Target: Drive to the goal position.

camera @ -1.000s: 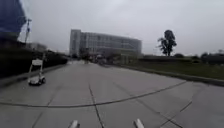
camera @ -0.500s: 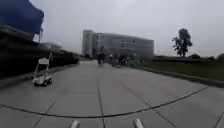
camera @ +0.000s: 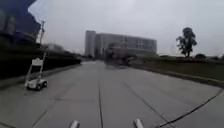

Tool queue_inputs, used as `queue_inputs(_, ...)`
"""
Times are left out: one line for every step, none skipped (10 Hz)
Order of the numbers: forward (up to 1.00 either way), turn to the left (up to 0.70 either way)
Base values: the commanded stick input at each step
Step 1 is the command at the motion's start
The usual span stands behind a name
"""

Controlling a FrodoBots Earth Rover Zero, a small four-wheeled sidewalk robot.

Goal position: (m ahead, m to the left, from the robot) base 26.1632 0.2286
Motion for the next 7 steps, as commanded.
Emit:
queue_inputs(0.7,0.35)
queue_inputs(0.7,0.35)
queue_inputs(0.7,0.35)
queue_inputs(0.7,0.35)
queue_inputs(0.7,0.34)
queue_inputs(0.7,0.19)
queue_inputs(0.7,0.0)
